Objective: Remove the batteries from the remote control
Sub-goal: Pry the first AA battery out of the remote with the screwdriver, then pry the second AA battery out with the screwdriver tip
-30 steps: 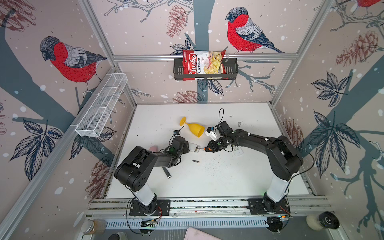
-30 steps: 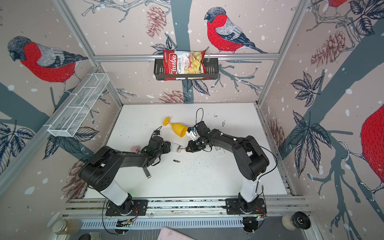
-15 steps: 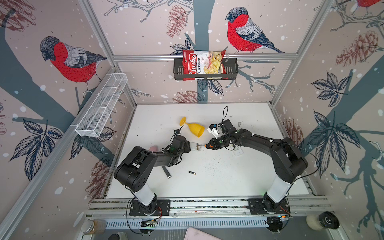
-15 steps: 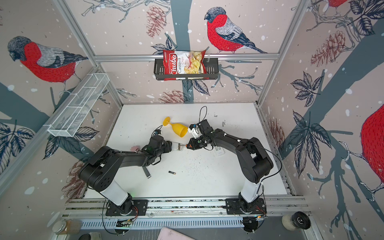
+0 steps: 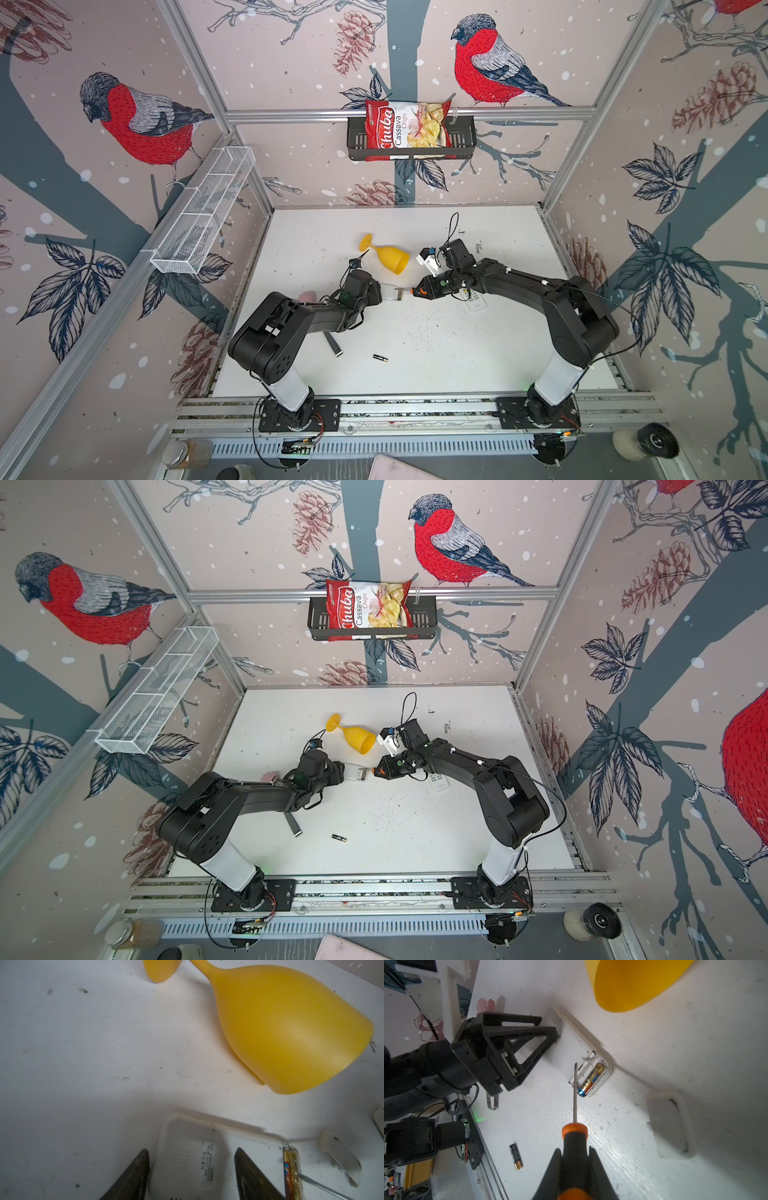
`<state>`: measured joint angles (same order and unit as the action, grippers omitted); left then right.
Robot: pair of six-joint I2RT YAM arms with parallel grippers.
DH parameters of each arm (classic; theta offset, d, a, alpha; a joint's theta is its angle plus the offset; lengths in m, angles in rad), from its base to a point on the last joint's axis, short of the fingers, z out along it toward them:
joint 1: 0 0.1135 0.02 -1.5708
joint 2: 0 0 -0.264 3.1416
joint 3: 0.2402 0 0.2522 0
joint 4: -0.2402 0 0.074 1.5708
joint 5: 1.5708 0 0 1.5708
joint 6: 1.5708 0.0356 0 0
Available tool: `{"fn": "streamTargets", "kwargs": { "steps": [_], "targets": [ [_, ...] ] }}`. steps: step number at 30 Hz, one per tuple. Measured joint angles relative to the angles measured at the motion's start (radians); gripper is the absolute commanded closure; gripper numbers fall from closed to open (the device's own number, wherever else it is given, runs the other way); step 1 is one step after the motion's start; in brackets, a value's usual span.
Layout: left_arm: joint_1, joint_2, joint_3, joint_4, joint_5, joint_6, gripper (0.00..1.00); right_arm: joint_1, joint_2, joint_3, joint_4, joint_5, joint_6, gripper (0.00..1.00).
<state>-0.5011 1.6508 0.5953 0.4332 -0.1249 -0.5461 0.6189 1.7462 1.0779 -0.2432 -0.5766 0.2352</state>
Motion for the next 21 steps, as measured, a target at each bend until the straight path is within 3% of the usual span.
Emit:
{"fn": "streamTargets", "kwargs": {
  "steps": [21],
  "targets": [
    [0.000,0.010,0.006,-0.011,-0.004,0.002,0.35,0.002,-0.056,-0.057,-0.027,0.070,-0.003,1.00]
  ]
}}
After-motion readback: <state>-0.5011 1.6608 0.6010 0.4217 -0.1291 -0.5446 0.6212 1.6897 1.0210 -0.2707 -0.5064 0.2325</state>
